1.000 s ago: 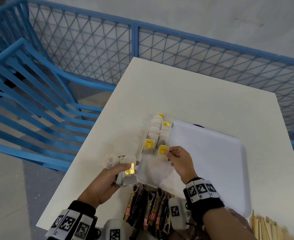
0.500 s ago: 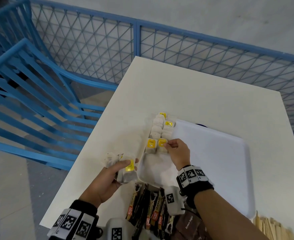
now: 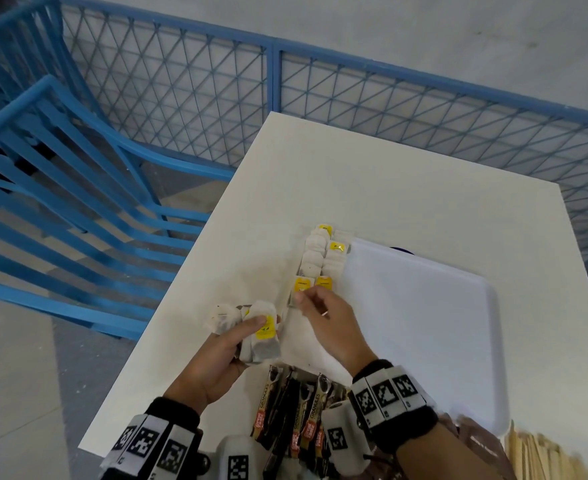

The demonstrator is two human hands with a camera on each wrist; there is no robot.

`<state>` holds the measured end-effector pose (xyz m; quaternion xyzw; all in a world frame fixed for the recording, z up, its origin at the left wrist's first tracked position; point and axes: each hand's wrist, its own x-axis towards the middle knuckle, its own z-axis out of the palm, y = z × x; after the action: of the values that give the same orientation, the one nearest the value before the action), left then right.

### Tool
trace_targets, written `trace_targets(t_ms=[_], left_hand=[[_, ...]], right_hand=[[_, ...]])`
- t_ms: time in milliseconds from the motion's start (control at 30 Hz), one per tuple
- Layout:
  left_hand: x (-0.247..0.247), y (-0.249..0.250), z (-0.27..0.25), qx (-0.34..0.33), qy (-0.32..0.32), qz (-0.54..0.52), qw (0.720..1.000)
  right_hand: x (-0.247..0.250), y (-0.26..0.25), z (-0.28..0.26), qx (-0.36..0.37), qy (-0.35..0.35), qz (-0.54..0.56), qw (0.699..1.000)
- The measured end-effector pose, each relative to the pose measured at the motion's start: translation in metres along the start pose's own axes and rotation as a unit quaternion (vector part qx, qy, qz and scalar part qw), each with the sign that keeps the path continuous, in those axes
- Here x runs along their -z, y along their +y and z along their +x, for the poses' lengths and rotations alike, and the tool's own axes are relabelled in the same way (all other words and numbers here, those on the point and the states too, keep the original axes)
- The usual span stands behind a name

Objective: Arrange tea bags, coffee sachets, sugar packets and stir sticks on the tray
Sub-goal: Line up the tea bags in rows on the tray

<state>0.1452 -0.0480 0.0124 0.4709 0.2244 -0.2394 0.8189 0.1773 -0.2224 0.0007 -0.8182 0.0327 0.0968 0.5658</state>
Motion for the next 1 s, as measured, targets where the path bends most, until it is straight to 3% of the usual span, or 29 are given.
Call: trace_targets(t_ms=[67, 133, 433, 633, 733, 1000], left_hand=[[-0.002, 0.000, -0.001, -0.009, -0.007, -0.002, 1.000], [-0.005, 0.001, -0.002, -0.013, -0.018, 0.002, 1.000], [-0.005, -0.005, -0.004, -0.008, -0.039, 0.035, 0.999], [-0.004, -0.011, -0.001, -0.029, 0.005, 0.050, 0.998], [-0.002, -0.013, 0.000, -0.031, 0.034, 0.047, 0.998], [0.000, -0.013, -0.001, -0.043, 0.030, 0.037, 0.998]], right_hand=[[-0.005, -0.007, -0.011, -0.006, -0.097, 0.032, 0.995], [-0.009, -0.008, -0.015, -0.009, -0.139, 0.032, 0.990], [-0.010, -0.001, -0.020, -0.026, -0.109, 0.063, 0.992], [-0.011, 0.003, -0.026, -0.053, -0.092, 0.108, 0.988], [-0.012, 0.004, -0.031, -0.077, -0.118, 0.122, 0.982], [-0.010, 0.007, -0.025, -0.122, -0.097, 0.178, 0.972]])
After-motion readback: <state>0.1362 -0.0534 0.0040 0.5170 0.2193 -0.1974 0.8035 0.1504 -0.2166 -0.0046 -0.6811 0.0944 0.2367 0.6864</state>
